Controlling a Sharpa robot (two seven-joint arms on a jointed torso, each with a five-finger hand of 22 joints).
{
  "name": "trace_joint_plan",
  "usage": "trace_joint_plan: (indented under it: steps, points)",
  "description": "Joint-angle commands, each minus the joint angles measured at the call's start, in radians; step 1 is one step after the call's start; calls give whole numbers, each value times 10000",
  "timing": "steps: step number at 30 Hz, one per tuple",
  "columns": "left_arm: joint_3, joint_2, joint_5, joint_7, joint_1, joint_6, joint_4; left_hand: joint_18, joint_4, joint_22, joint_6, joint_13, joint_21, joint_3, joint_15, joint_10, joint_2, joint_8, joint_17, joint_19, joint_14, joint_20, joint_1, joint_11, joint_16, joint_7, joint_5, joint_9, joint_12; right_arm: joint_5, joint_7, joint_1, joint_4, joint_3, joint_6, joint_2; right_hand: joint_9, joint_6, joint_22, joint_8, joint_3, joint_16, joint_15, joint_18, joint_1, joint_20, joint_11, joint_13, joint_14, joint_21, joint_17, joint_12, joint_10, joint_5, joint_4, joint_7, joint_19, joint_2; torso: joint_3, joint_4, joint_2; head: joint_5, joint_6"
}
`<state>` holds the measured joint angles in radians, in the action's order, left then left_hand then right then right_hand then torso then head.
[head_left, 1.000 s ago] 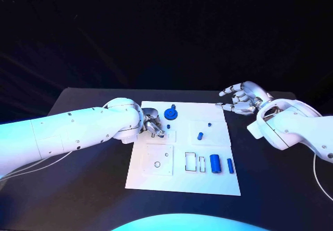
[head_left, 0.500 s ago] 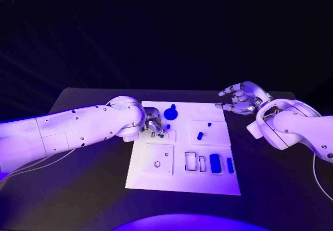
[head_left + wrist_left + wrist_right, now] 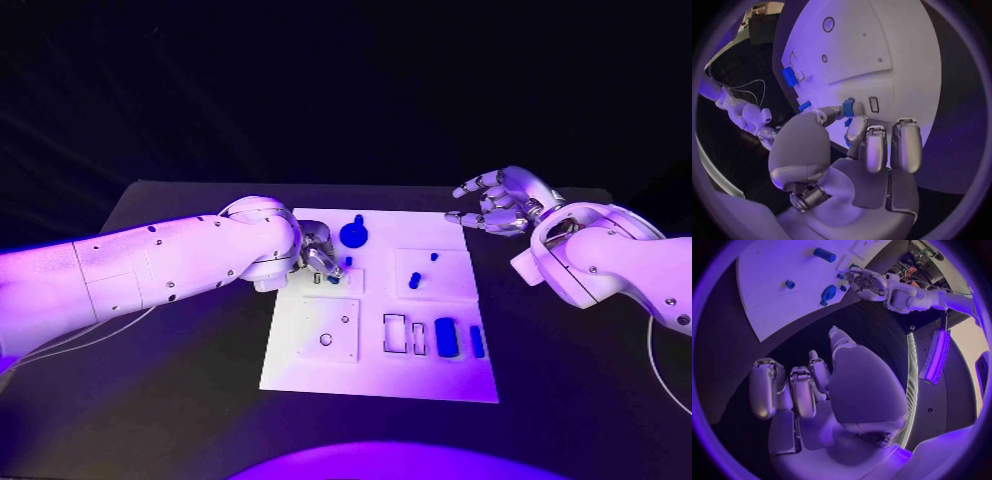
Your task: Assemble the parts on the task board
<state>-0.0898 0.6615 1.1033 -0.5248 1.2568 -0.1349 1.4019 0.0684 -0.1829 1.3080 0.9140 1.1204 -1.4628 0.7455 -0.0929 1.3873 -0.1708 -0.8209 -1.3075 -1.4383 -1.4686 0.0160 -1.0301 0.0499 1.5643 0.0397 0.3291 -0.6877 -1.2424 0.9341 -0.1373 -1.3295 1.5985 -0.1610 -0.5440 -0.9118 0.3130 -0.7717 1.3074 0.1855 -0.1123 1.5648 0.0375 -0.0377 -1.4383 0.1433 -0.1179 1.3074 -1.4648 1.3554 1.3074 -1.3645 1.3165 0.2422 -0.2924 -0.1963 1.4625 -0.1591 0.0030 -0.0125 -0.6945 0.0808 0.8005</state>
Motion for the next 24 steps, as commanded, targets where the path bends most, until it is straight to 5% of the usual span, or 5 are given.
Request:
trace_joint_plan:
  steps: [1, 24]
  points:
    - [-73, -80, -109, -11, -104, -304, 15, -172, 1188, 301, 335, 14, -46, 1054, -72, 54, -33, 55, -2633, -76, -1022, -23, 210, 11, 65, -241, -12, 3, -50, 64, 81, 6, 26, 1, 100, 0, -8, -79, 1176, -65, -63, 56, 15, -150, 107, -28, 20, 10, -1057, -51, 2622, 33, -80, 32, 14, -49, -55, 21, 0, -6, 5, -15, 10]
    - [-73, -59, -52, 11, -104, -167, -42, -184, 424, 354, 539, 134, -43, -333, -115, 99, -136, 185, -2633, -114, -1022, -70, 935, 59, 65, -311, -156, 1, -61, 70, 88, 6, 53, 1, 37, -27, -11, -76, 1150, -73, -54, 45, 14, -160, 147, -30, 19, 12, -1049, -92, 2591, 29, -75, 34, 8, -50, -75, 14, 2, -13, 5, -47, 32]
